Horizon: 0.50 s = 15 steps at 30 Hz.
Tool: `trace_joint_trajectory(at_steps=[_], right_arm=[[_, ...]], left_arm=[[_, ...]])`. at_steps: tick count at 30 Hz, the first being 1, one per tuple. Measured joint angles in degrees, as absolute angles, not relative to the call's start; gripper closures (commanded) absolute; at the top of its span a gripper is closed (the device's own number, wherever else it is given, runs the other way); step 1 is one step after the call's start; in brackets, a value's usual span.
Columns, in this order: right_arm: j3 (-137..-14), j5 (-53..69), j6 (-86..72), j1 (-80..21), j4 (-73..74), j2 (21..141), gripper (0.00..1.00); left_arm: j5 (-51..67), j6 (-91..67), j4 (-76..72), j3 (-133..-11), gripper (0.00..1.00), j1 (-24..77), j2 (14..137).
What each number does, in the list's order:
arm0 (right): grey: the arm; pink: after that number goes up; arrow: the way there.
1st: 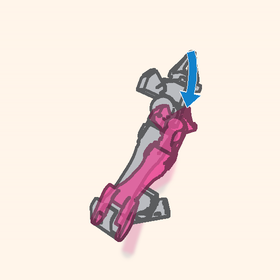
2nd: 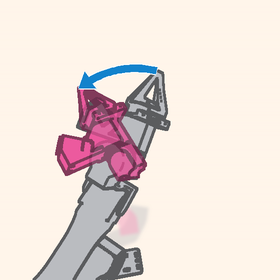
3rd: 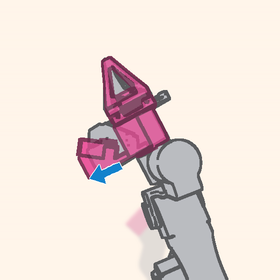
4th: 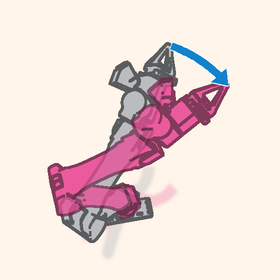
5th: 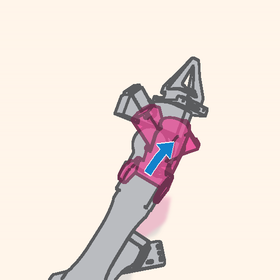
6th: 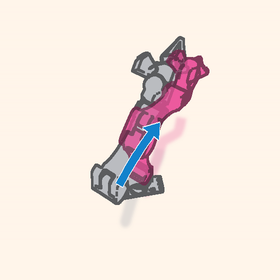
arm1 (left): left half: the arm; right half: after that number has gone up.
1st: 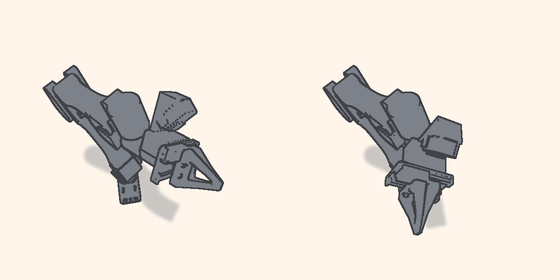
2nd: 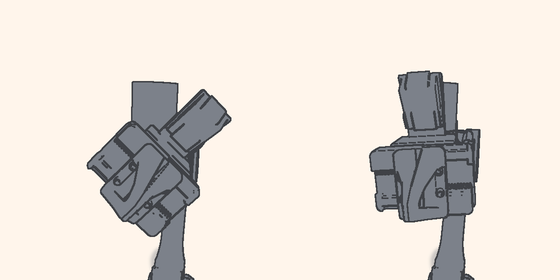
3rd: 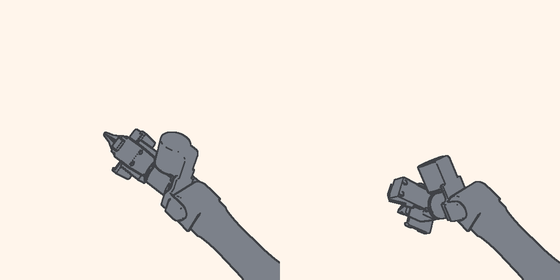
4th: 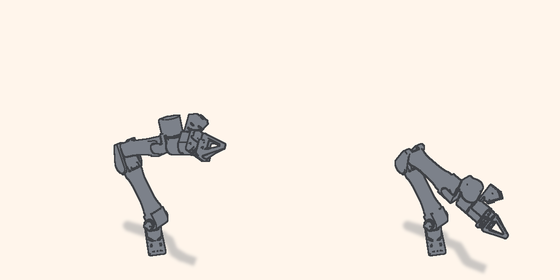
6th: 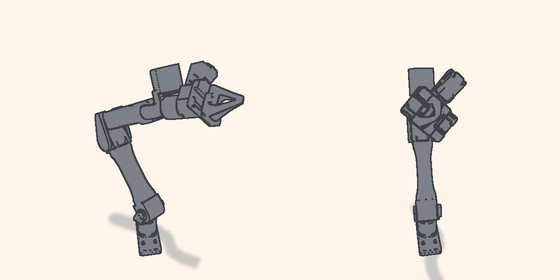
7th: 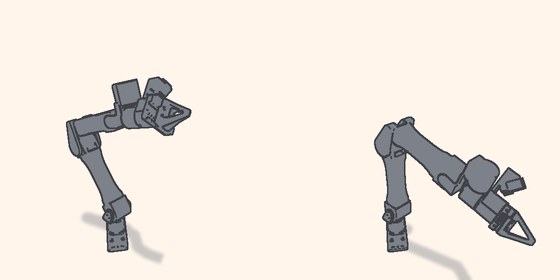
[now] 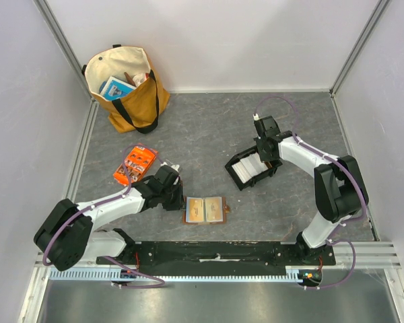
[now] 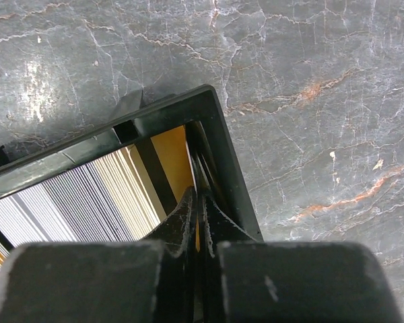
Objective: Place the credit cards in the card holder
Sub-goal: Pick up the credit card from the storage box.
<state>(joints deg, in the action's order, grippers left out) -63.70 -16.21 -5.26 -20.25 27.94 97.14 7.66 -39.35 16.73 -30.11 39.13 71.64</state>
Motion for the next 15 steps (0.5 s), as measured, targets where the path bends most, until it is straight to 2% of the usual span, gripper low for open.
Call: trace_joint_trajectory(at_steps=[9, 15], right_arm=[[-64.05, -13.67, -4.45, -20.25, 28.62, 96.16, 1.00], [-64.05, -11.79, -5.30, -20.25, 29.58, 88.97, 1.00]], left_arm=[[7.66, -39.31, 16.75, -30.11, 0.98, 39.13, 71.61], [7.66, -38.98, 17.04, -30.39, 0.98, 39.13, 71.50]])
